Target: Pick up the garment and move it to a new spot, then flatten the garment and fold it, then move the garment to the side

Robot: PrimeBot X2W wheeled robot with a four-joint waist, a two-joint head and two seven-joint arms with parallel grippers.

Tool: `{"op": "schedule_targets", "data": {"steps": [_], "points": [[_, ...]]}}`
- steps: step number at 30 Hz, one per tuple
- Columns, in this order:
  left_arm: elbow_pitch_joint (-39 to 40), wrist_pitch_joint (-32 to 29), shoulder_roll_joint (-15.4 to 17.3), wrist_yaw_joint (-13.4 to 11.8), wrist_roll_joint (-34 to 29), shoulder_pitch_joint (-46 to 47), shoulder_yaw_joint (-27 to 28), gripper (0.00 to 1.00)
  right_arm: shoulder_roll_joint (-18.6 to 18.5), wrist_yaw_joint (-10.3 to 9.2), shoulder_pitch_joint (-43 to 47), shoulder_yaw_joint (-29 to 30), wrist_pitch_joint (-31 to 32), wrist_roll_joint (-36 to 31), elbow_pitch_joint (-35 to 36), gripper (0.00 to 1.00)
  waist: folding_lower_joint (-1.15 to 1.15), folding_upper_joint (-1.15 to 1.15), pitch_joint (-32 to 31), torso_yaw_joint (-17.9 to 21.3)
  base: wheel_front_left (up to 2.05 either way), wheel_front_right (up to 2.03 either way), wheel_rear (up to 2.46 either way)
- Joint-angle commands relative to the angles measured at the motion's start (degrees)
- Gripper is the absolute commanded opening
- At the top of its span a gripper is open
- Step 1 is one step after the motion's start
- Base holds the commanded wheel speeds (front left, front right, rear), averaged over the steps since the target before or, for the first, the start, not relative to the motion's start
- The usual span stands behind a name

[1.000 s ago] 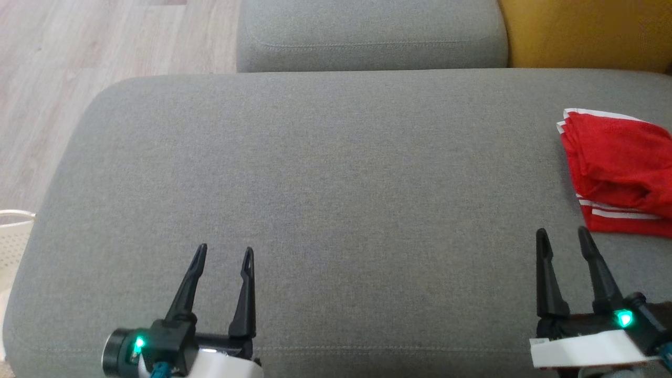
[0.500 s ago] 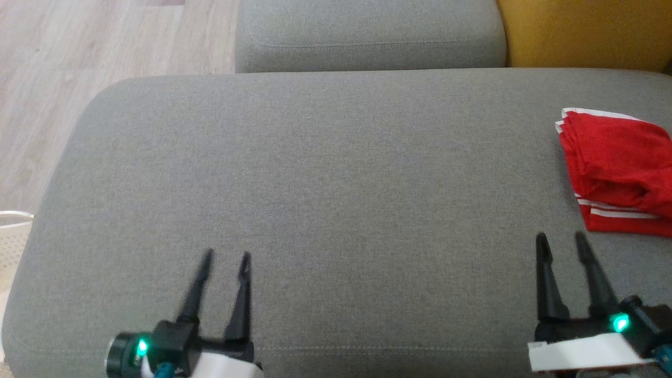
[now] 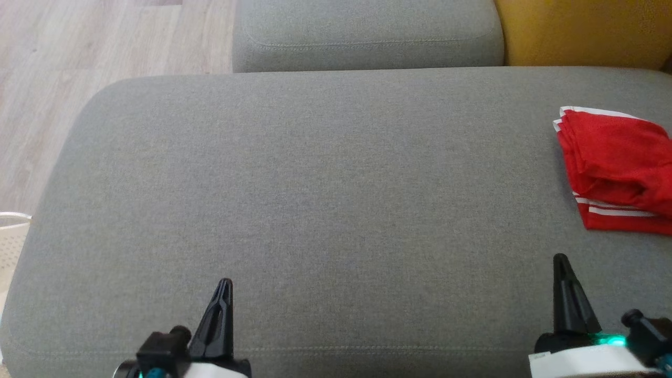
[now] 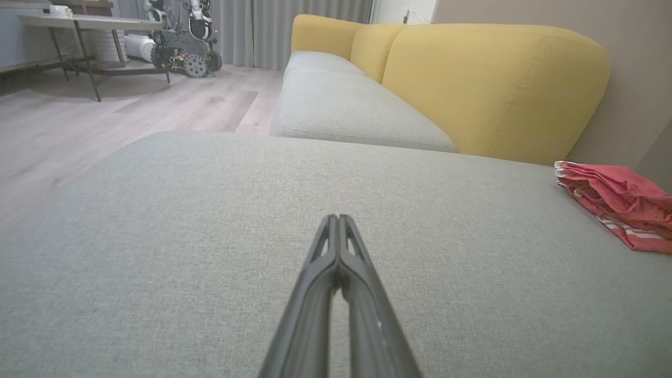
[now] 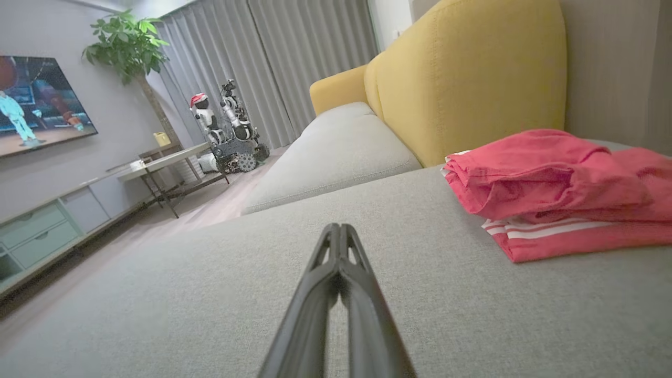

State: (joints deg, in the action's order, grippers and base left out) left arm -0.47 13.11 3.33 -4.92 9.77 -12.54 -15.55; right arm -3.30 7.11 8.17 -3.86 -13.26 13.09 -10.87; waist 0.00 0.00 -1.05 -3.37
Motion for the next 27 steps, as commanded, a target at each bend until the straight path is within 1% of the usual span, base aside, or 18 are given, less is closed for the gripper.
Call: {"op": "schedule_targets", "data": {"steps": [1,27], "points": [[1.33,-0.36,0.43,0.50,2.36,2.72,1.13,0.00,-0.50,0.04,-2.12,0.23,0.23,2.68,1.64,0.00,0.00,0.00,0.02,0.06,0.00,0.00,0.00],[-2.51,-3.75,1.19,3.38,21.95,6.58,4.60,0.00,-1.14,0.11,-4.90,1.40,3.79,21.28,0.56,0.00,0.00,0.00,0.29,0.82,0.00,0.00,0.00]]}}
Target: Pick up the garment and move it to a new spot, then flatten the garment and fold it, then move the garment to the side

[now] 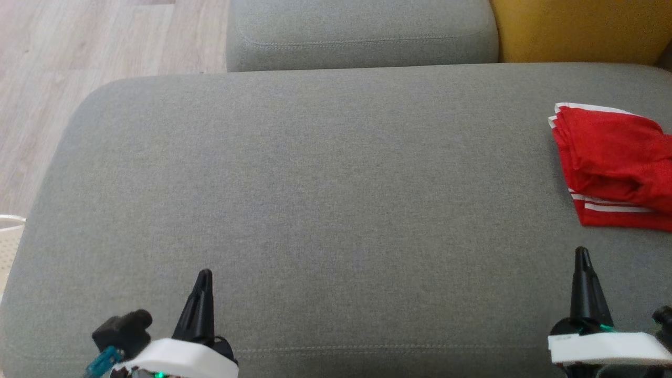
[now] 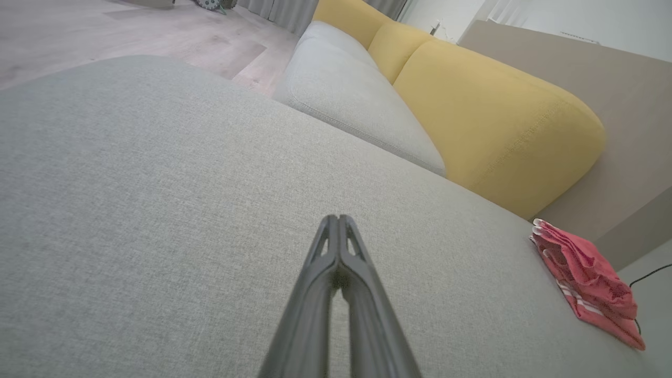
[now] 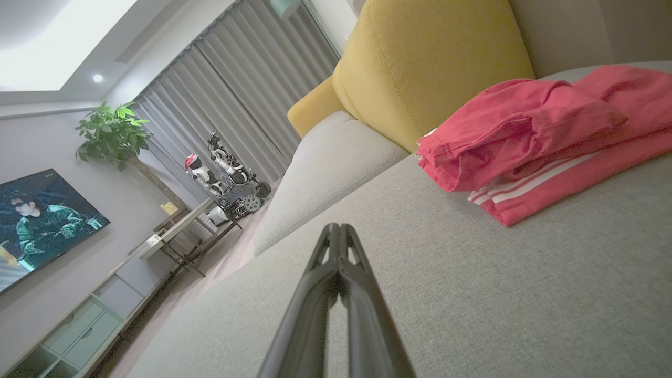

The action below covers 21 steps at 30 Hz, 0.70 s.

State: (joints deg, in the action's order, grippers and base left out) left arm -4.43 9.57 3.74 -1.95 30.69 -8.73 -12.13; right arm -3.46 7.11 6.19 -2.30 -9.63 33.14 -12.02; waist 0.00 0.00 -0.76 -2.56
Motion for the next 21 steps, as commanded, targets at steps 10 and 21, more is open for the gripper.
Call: {"op": "schedule_targets", "data": {"steps": [10,21], "points": [[0.29,-1.64,0.95,1.46,8.42,4.10,2.71,0.00,-1.11,0.14,-3.98,0.44,1.66,8.26,1.32,0.00,0.00,0.00,0.11,0.30,0.00,0.00,0.00],[-1.08,-3.28,1.07,2.60,16.48,5.60,4.47,0.00,-1.20,0.18,-5.14,1.18,3.36,15.93,0.87,0.00,0.00,0.00,0.23,0.62,0.00,0.00,0.00]]}}
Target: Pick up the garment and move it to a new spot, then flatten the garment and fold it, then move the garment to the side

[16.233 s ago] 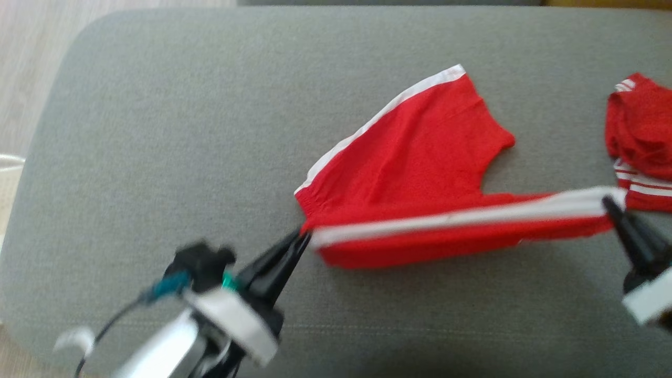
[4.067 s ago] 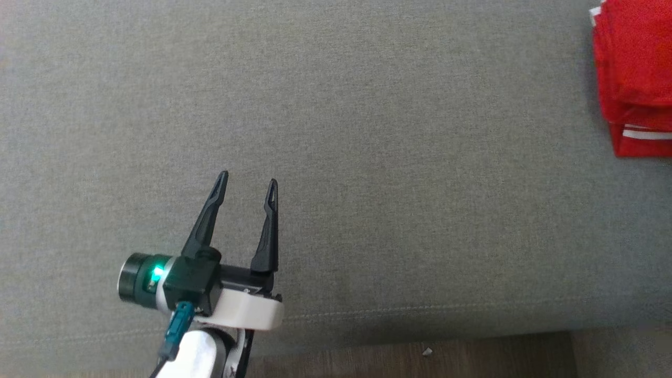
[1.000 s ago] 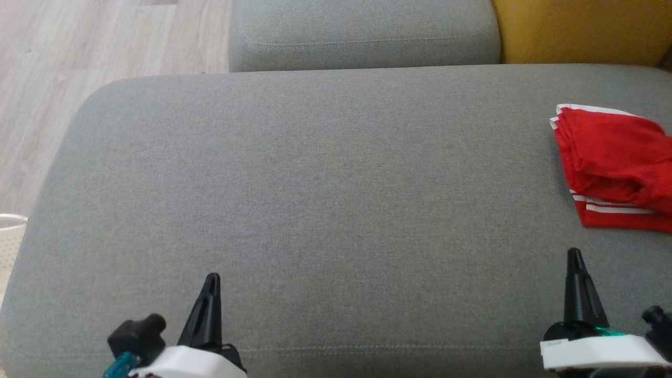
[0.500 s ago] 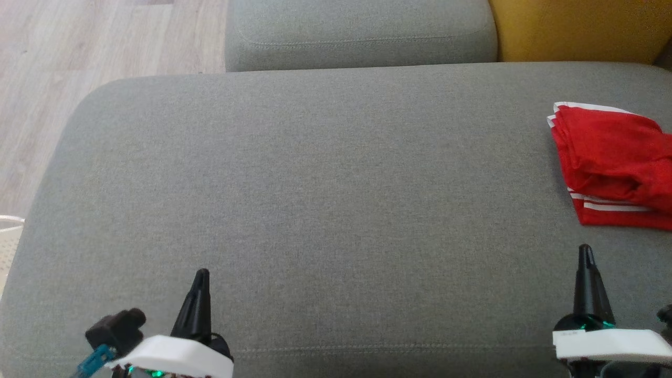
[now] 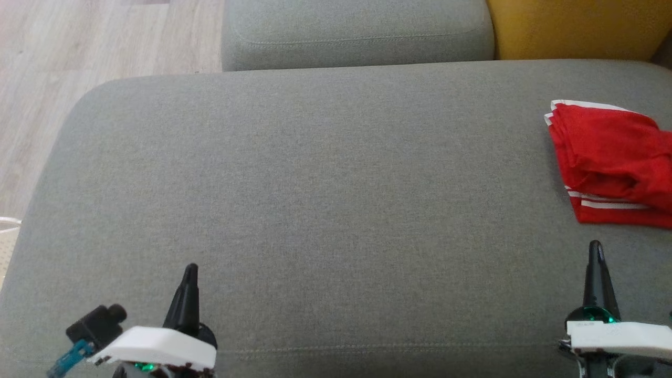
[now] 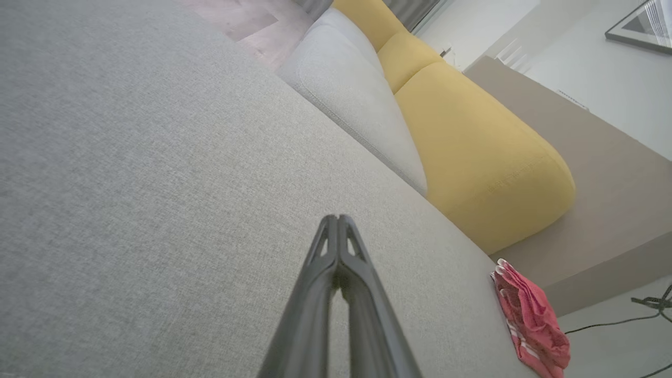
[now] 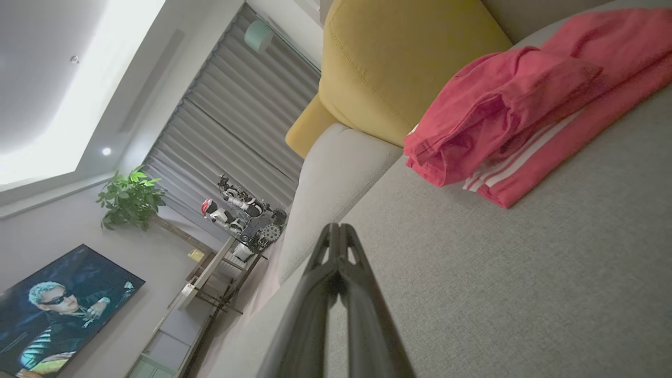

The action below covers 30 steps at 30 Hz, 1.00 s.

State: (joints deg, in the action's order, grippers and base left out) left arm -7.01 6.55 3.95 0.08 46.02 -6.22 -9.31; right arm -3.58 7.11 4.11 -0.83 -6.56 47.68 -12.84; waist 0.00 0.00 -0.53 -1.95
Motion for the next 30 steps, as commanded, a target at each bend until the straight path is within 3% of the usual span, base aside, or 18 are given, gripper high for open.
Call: {"op": "schedule_targets", "data": {"steps": [1,30], "points": [[1.38,-0.41,0.87,0.67,1.86,3.22,1.80,0.00,-1.09,0.18,-3.16,-0.22,0.45,2.07,1.65,0.00,0.00,0.00,0.01,0.04,0.00,0.00,0.00],[-2.19,-4.86,0.94,3.59,22.09,7.09,6.60,0.00,-1.11,0.26,-6.15,1.95,5.02,21.35,0.49,0.00,0.00,0.00,0.32,0.86,0.00,0.00,0.00]]}}
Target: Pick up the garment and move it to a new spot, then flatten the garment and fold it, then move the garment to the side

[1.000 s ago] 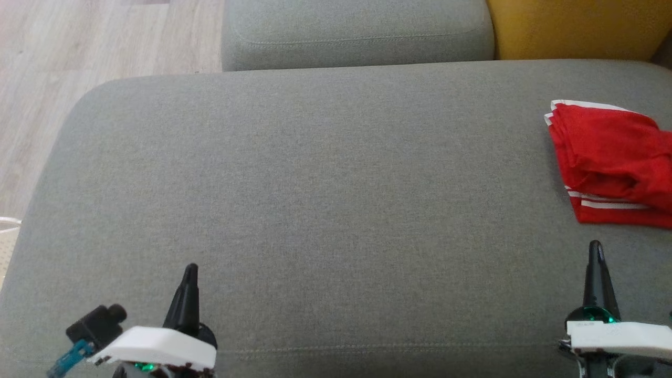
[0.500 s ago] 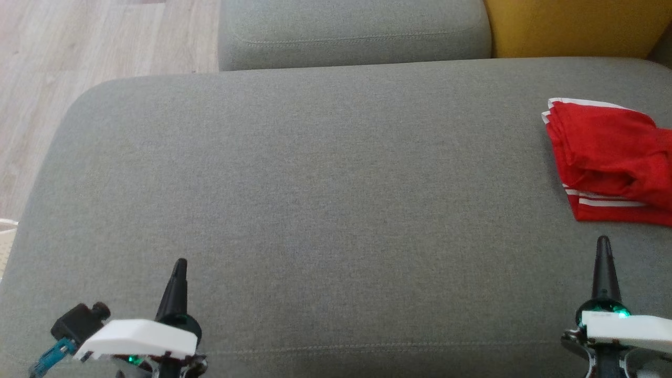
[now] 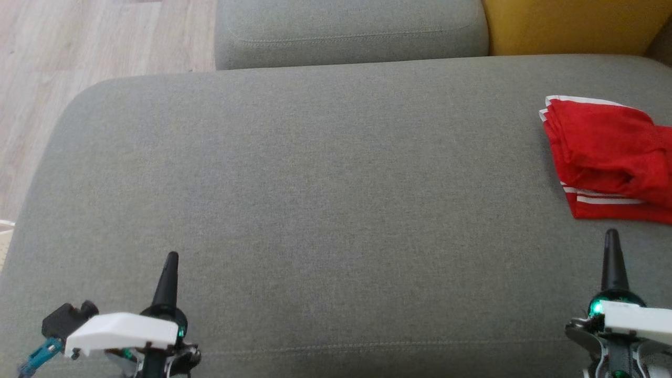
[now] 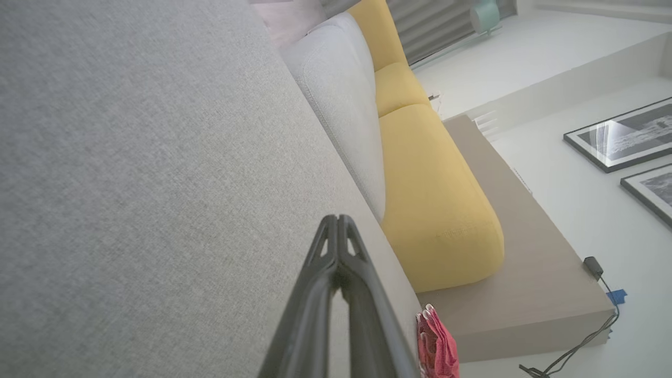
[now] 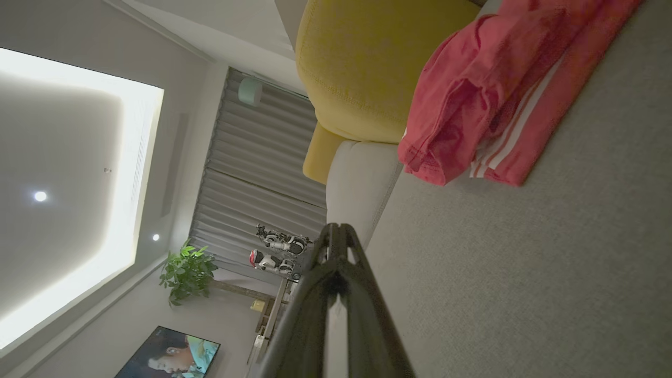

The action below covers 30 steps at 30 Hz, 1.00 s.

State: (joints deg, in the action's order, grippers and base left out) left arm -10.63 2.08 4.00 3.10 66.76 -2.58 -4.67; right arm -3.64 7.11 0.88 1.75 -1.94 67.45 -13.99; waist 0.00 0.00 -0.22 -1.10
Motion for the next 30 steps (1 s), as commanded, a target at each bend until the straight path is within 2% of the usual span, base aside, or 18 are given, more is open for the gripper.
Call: {"op": "schedule_targets", "data": {"steps": [1,30], "points": [[1.30,-0.55,0.89,0.67,2.06,3.59,2.15,0.00,-1.04,0.27,-3.03,-0.54,0.56,2.26,1.60,0.00,0.00,0.00,0.02,0.05,0.00,0.00,0.00],[-2.43,-5.42,0.73,3.68,22.72,7.63,7.45,0.00,-0.85,0.35,-6.14,2.00,5.52,21.96,0.38,0.00,0.00,0.00,0.33,0.90,0.00,0.00,0.00]]}}
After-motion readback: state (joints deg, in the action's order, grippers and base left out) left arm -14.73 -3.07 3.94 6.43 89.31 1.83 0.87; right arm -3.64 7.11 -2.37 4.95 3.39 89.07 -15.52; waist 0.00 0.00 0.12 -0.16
